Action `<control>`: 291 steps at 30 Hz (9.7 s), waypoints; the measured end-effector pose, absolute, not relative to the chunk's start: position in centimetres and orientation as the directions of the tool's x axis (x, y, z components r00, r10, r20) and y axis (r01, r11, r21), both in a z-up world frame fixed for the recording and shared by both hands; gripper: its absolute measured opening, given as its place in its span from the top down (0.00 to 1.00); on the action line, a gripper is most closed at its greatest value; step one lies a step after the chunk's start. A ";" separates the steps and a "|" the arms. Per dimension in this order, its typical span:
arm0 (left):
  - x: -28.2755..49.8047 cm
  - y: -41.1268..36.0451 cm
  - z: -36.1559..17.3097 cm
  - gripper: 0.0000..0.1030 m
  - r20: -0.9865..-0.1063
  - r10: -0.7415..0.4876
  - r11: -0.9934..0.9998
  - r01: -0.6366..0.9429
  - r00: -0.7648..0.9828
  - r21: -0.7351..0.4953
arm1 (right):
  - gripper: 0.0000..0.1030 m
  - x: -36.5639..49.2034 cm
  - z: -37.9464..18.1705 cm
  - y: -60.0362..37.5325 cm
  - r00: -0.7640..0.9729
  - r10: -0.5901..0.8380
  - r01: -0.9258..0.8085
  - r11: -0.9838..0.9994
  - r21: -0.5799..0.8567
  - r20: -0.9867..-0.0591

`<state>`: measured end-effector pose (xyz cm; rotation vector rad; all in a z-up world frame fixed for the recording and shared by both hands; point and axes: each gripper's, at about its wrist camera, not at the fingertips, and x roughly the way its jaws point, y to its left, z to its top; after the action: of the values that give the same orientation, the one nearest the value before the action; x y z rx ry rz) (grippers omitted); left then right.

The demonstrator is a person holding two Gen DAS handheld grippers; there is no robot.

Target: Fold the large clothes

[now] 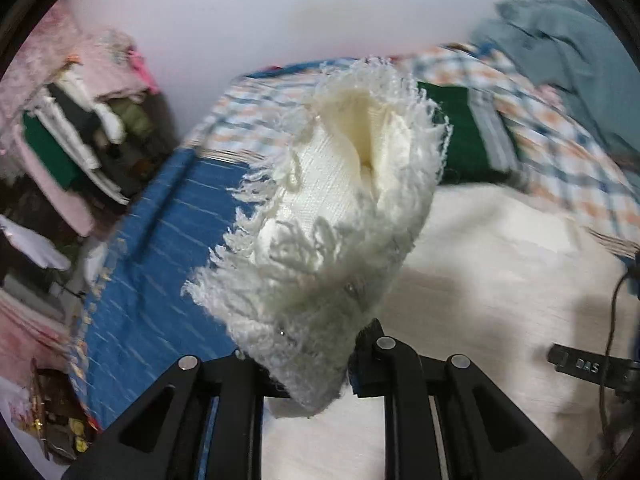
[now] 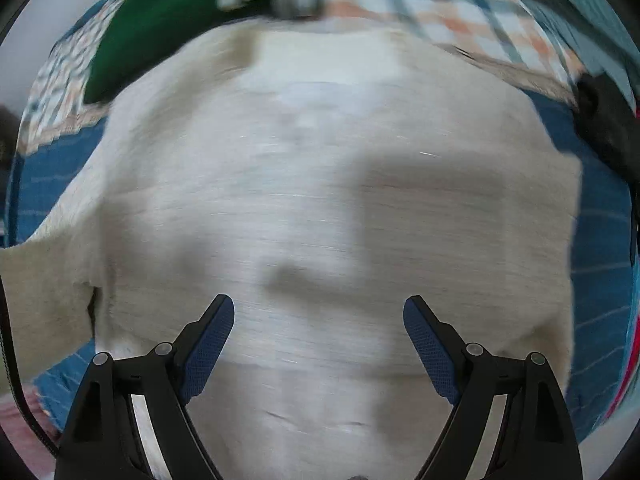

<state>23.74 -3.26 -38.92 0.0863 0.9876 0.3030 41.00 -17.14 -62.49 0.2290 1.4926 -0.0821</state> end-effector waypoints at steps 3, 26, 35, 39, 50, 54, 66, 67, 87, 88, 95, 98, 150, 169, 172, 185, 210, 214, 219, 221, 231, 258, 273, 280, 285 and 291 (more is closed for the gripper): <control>24.0 -9.5 -39.8 0.86 -0.849 0.211 0.976 -0.155 0.485 0.154 | 0.14 39.7 -62.2 -23.9 0.080 0.096 0.241 0.964 0.113 -0.992; 23.2 -22.4 -43.9 0.13 -0.945 0.027 0.996 -0.095 0.326 -0.004 | 0.14 27.8 -62.2 -51.1 0.151 0.359 0.439 0.810 0.388 -0.921; 16.0 -6.0 -47.1 0.13 -0.920 0.348 0.919 -0.262 0.182 0.295 | 0.16 29.4 -65.6 -39.7 0.053 0.434 0.306 0.850 0.428 -0.899; 15.6 -2.2 -49.0 0.13 -0.910 0.390 0.892 -0.304 0.144 0.334 | 0.88 32.2 -67.9 -37.2 0.031 0.323 0.240 0.916 0.321 -0.946; 17.5 -2.5 -49.8 0.13 -0.910 0.369 0.910 -0.272 0.186 0.313 | 0.65 31.0 -68.4 -39.4 0.068 0.206 0.369 0.904 0.216 -0.976; 19.0 -4.0 -50.6 0.13 -0.901 0.375 0.918 -0.219 0.217 0.330 | 0.64 32.2 -67.0 -37.7 0.109 0.119 0.271 0.952 0.145 -0.987; 22.5 -3.1 -55.4 0.00 -0.892 0.392 0.918 -0.165 0.227 0.362 | 0.55 33.7 -68.6 -42.9 0.035 0.155 0.469 0.870 0.153 -0.987; 22.5 -3.0 -55.2 0.00 -0.897 0.381 0.922 -0.165 0.224 0.350 | 0.52 33.0 -67.7 -43.6 0.044 0.169 0.507 0.845 0.168 -0.985; 27.4 -2.4 -42.9 0.00 -0.852 0.313 0.927 -0.330 0.419 0.178 | 0.94 38.4 -57.7 -35.6 0.370 0.295 0.171 0.910 0.377 -0.881; 27.7 -2.5 -42.8 0.00 -0.849 0.313 0.928 -0.329 0.426 0.177 | 0.94 38.7 -57.0 -35.5 0.397 0.297 0.157 0.910 0.384 -0.868; 31.7 -4.1 -50.5 0.00 -0.843 0.427 0.903 -0.193 0.326 0.383 | 0.67 39.6 -63.2 -38.2 0.149 0.086 0.284 0.951 0.126 -0.985; 31.9 -3.8 -53.4 0.00 -0.879 0.397 0.918 -0.132 0.264 0.374 | 0.58 38.0 -62.3 -39.0 0.175 0.111 0.361 0.917 0.169 -0.978; 14.5 -17.7 -53.3 0.00 -0.717 0.694 0.705 -0.261 0.061 0.660 | 0.42 35.6 -68.7 -41.6 -0.037 0.183 -0.043 0.982 0.184 -0.982; 3.2 -45.4 -50.4 0.00 -0.676 0.642 0.656 0.198 0.362 0.729 | 0.28 25.2 -63.0 -59.0 -0.136 0.090 0.122 0.990 0.073 -0.987; 3.5 -46.2 -52.5 0.00 -0.712 0.631 0.679 0.225 0.308 0.699 | 0.28 24.6 -63.2 -61.1 -0.145 0.083 0.158 0.986 0.059 -0.986; 7.2 -35.4 -52.0 0.85 -0.802 0.542 0.838 -0.090 0.252 0.538 | 0.12 29.2 -63.8 -59.2 -0.026 0.490 0.051 0.871 0.489 -0.871; 8.2 -21.6 -42.0 0.92 -0.886 0.328 0.935 -0.247 0.328 0.255 | 0.81 42.1 -61.6 -40.6 0.057 0.740 0.169 0.655 0.737 -0.671; 8.7 -14.7 -40.2 0.91 -0.889 0.303 0.930 -0.310 0.343 0.198 | 0.81 43.5 -55.4 -32.9 0.059 0.692 0.082 0.715 0.694 -0.720; 10.4 -6.1 -41.5 0.86 -0.889 0.312 0.913 -0.363 0.334 0.184 | 0.81 45.9 -52.9 -22.9 0.032 0.591 0.011 0.806 0.592 -0.806; 11.1 -2.1 -43.0 0.86 -0.899 0.297 0.903 -0.401 0.320 0.156 | 0.81 47.3 -53.7 -18.6 0.020 0.549 0.005 0.836 0.549 -0.836; 9.8 9.1 -49.3 0.57 -0.946 0.139 0.809 -0.584 0.293 -0.062 | 0.38 50.0 -59.9 -4.5 -0.095 0.390 -0.038 0.918 0.395 -0.916; 12.0 9.1 -53.8 0.13 -0.943 0.300 0.811 -0.560 0.145 0.172 | 0.69 55.7 -70.1 -25.1 0.044 0.816 0.104 0.570 0.815 -0.576; 9.7 8.9 -46.4 0.13 -0.930 0.335 0.771 -0.611 0.151 0.178 | 0.92 31.6 -60.5 -43.8 0.297 0.639 0.521 0.515 0.681 -0.710; 9.9 5.4 -46.8 0.13 -0.916 0.387 0.795 -0.541 0.104 0.274 | 0.75 20.8 -62.1 -47.8 0.039 0.426 0.578 0.728 0.368 -0.904; 12.6 0.6 -46.7 0.13 -0.920 0.354 0.862 -0.440 0.168 0.252 | 0.70 20.1 -57.8 -49.2 0.037 0.306 0.497 0.820 0.283 -0.951; 16.2 -2.4 -52.6 0.12 -0.921 0.378 0.882 -0.341 0.099 0.325 | 0.70 22.6 -51.4 -46.3 0.063 0.184 0.257 0.947 0.194 -0.981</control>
<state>16.17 -2.45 -52.61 0.0325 1.3722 0.5313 22.64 -46.32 -51.42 0.3570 1.5175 -0.0571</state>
